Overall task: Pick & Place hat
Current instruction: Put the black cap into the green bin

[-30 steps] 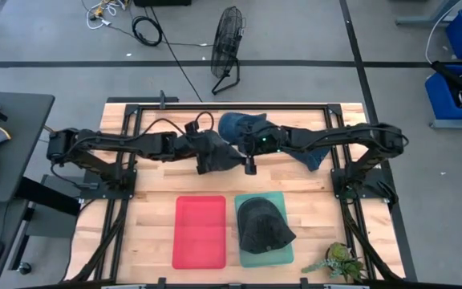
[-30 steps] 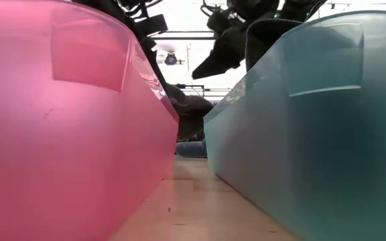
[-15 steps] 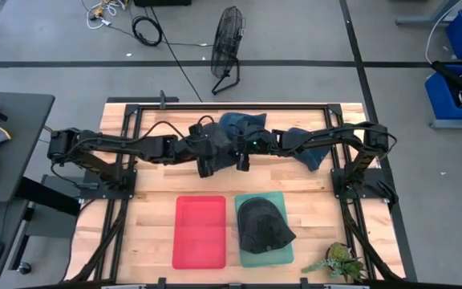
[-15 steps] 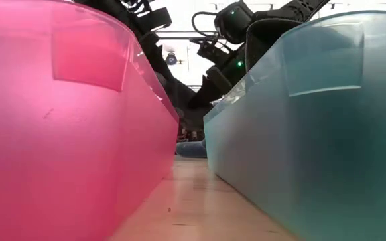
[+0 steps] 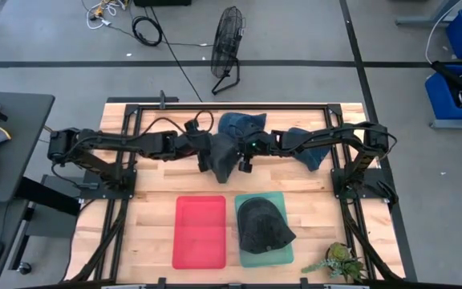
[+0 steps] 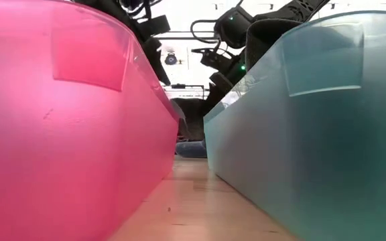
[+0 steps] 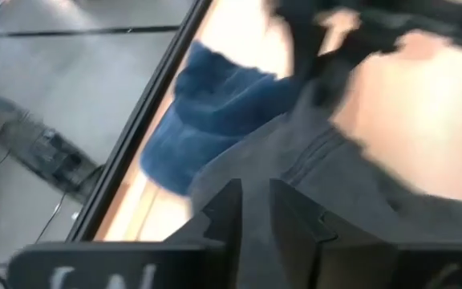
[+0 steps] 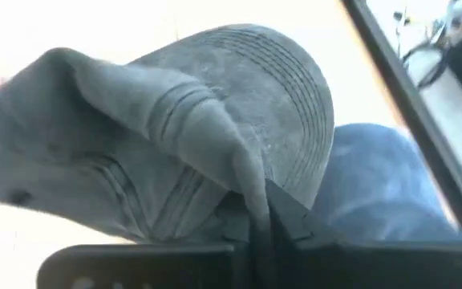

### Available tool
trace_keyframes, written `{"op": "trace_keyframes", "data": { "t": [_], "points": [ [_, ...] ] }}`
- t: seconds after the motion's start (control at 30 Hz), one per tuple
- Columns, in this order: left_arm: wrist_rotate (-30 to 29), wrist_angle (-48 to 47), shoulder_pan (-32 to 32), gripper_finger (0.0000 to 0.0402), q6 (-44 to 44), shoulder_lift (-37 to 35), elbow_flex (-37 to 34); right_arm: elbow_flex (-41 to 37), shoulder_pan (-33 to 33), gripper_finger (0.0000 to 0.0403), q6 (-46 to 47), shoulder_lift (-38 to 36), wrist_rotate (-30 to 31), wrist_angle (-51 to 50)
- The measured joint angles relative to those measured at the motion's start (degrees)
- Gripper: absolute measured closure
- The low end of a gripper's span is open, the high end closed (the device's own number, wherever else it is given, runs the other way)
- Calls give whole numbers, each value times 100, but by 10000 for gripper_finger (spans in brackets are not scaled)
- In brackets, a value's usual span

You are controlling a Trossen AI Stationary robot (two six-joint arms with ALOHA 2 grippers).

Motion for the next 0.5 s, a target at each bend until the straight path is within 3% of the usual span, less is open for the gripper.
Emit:
{"op": "trace_keyframes", "data": {
  "t": [0.17,0.3,0.5],
  "points": [
    [-74,-65,229,279,-144,0,0,215,32,378,401,-242,692,-892],
    [-76,-65,393,258,-166,0,0,793,207,394,678,-788,1394,-2315],
    [-81,-69,559,255,-421,0,0,1698,925,392,2058,-1698,1213,-4292]
  ]
}}
